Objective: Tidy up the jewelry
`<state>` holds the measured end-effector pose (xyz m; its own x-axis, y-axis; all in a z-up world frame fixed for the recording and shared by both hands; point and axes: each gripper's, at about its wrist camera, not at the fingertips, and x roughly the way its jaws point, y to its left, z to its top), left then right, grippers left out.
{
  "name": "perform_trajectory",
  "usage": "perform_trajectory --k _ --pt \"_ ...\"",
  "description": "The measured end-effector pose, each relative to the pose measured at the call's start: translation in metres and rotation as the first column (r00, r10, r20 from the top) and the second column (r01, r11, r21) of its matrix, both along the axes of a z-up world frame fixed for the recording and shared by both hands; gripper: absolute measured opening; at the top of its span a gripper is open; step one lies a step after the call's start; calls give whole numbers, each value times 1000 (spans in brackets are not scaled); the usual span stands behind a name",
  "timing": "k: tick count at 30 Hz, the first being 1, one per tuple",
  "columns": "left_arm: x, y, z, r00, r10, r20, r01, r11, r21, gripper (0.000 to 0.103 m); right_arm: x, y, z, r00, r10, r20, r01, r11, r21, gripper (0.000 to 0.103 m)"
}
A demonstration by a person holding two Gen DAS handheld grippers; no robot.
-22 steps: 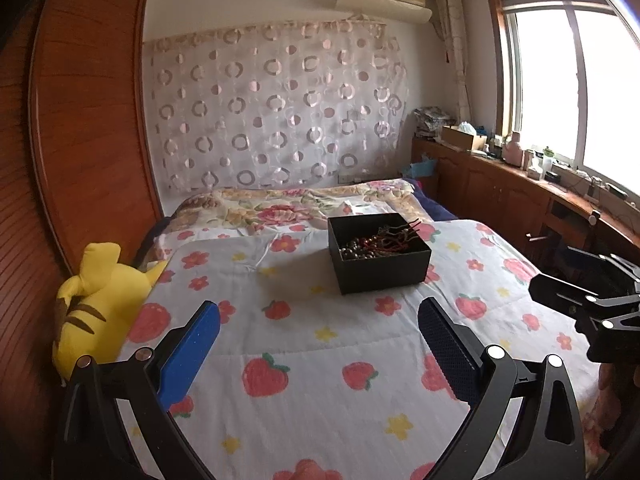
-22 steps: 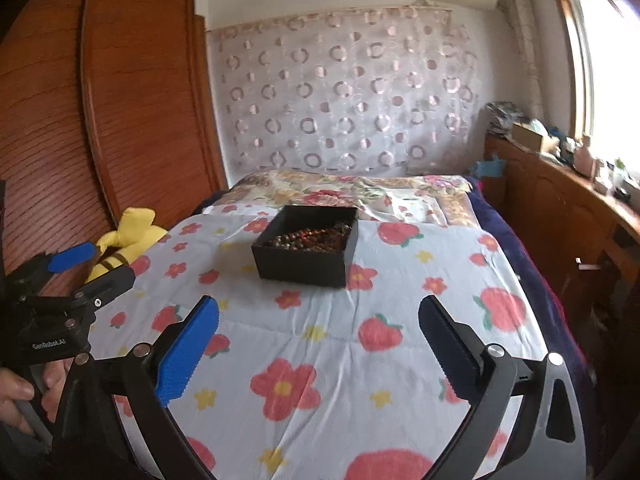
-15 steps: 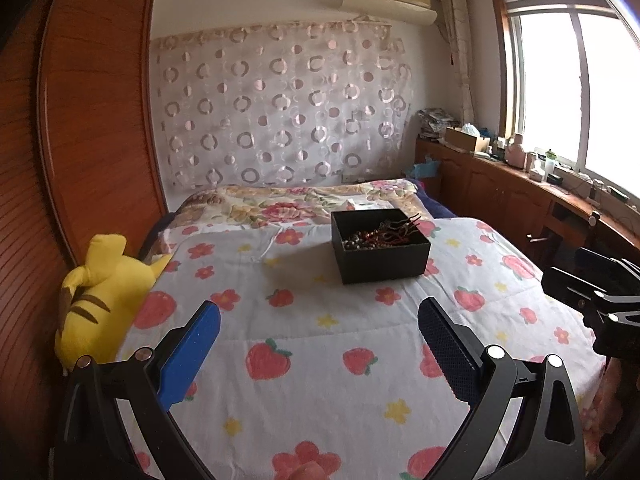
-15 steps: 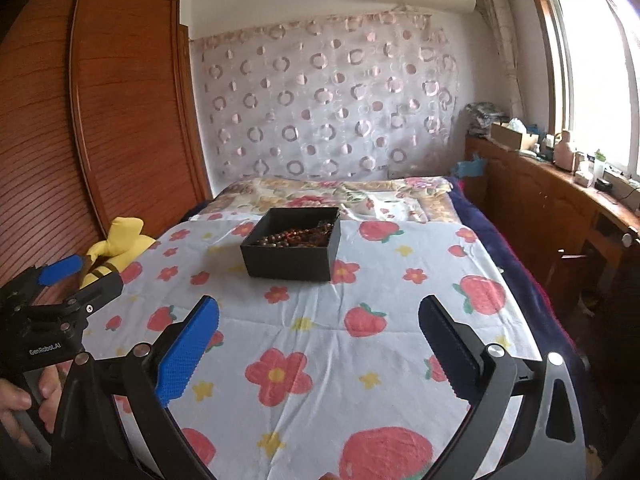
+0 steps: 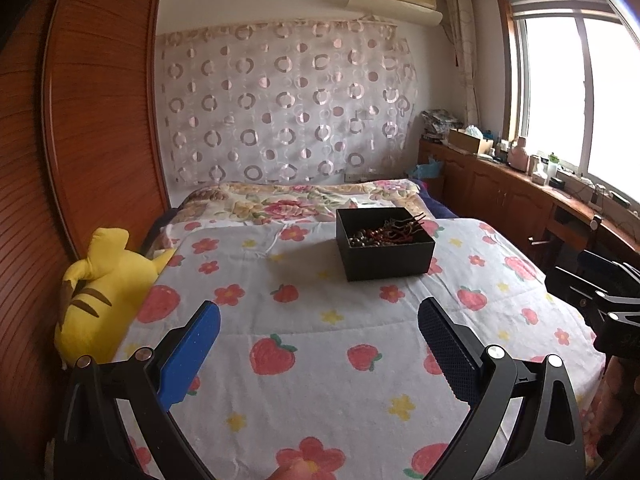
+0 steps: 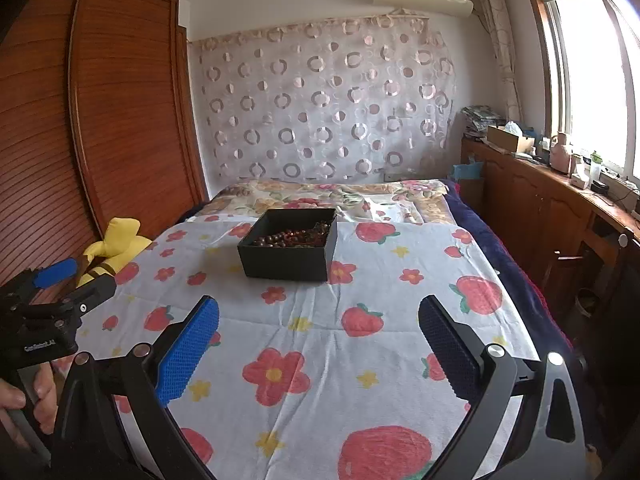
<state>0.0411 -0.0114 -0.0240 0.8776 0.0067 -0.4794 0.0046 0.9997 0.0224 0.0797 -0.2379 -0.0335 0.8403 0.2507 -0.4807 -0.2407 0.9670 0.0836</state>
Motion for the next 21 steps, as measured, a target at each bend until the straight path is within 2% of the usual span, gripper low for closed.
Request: perform_trajectory --k 21 --pt "0 -5 5 1000 -7 10 7 1000 1 96 1 -4 0 1000 -6 6 6 1000 -3 101"
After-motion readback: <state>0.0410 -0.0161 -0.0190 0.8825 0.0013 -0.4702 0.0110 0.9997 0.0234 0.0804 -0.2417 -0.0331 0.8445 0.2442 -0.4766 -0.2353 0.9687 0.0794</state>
